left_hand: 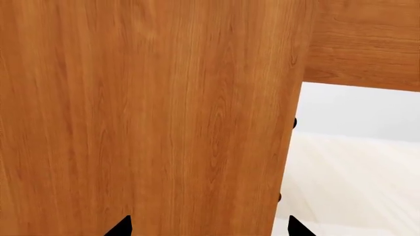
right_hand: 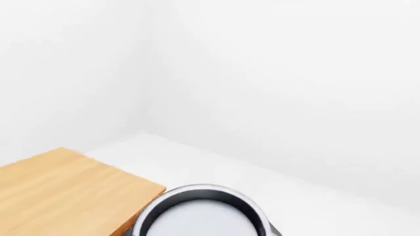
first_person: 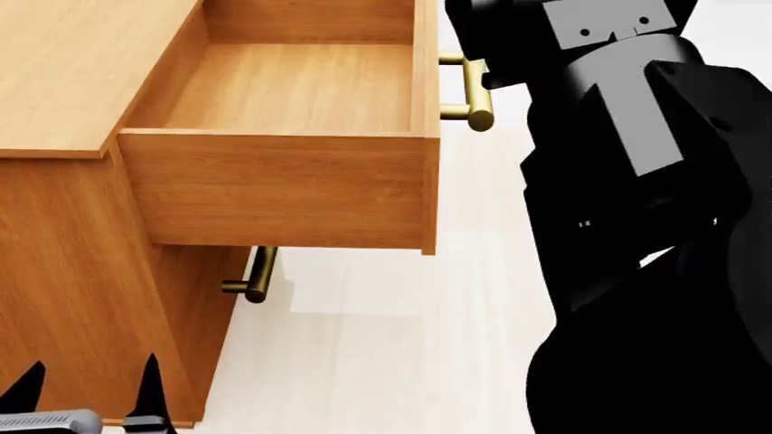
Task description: Put the ketchup in the top drawer of the cabinet.
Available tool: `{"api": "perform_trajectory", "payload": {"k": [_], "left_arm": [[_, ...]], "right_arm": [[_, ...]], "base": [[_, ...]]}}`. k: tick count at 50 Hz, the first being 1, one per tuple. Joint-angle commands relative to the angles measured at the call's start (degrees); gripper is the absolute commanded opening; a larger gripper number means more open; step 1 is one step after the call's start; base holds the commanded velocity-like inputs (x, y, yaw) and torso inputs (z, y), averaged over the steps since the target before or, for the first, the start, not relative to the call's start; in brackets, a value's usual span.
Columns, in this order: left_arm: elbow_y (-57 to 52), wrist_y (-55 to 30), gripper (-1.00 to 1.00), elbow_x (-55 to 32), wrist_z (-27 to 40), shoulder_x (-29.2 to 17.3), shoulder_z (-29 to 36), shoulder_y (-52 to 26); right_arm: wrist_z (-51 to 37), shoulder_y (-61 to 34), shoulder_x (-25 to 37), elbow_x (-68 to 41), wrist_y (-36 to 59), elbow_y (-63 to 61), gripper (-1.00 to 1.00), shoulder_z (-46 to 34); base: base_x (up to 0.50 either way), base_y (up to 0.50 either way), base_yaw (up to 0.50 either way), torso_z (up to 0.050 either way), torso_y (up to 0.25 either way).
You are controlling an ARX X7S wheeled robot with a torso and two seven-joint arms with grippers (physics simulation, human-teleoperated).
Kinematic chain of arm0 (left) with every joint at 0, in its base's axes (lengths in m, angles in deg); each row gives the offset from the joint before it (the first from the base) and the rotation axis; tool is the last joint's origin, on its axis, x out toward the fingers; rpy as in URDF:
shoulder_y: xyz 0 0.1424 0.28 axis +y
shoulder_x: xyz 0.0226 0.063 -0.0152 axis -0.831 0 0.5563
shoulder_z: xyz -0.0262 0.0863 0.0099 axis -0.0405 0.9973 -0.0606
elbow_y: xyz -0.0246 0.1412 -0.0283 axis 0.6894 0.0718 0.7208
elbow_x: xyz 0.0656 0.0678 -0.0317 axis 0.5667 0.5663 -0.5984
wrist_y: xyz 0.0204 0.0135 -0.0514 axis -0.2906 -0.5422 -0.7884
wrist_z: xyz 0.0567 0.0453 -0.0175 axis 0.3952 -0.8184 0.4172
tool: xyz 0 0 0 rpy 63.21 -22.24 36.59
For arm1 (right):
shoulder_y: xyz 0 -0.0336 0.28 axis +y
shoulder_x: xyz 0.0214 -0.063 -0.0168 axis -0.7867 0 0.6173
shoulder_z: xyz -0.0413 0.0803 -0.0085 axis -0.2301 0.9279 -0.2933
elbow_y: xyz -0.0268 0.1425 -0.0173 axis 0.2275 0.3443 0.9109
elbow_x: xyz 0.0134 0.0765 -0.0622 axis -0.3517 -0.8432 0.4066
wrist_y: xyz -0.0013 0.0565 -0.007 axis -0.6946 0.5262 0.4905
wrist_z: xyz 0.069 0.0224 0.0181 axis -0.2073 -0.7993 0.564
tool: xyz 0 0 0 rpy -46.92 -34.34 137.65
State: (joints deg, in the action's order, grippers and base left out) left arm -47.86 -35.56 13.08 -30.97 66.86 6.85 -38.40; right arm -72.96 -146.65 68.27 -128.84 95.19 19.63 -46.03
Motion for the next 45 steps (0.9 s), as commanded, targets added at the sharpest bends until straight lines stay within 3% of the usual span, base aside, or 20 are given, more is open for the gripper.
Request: {"api": "perform_trajectory", "payload": {"k": [1, 24, 45], "left_arm": [[-0.5, -0.1, 1.0, -0.2, 0.4, -0.1, 0.0, 0.2], [0.4, 0.2, 1.0, -0.3, 0.5, 0.1, 0.8, 0.1], [0.7, -0.1, 1.0, -0.4, 0.6, 0.1, 1.4, -0.3]], "right_arm": [[2.9, -0.9, -0.1, -2.1, 7.3, 0.2, -1.0, -3.9], [9.9, -1.5, -0.2, -9.7, 11.4, -0.1, -1.0, -15.2], [12.8, -0.6, -0.1, -18.1, 5.9, 0.1, -1.0, -16.2]], "base": [[0.0, 0.0, 0.0, 0.0, 0.0], [0.0, 0.0, 0.0, 0.0, 0.0], [0.0, 0.0, 0.0, 0.0, 0.0]]}}
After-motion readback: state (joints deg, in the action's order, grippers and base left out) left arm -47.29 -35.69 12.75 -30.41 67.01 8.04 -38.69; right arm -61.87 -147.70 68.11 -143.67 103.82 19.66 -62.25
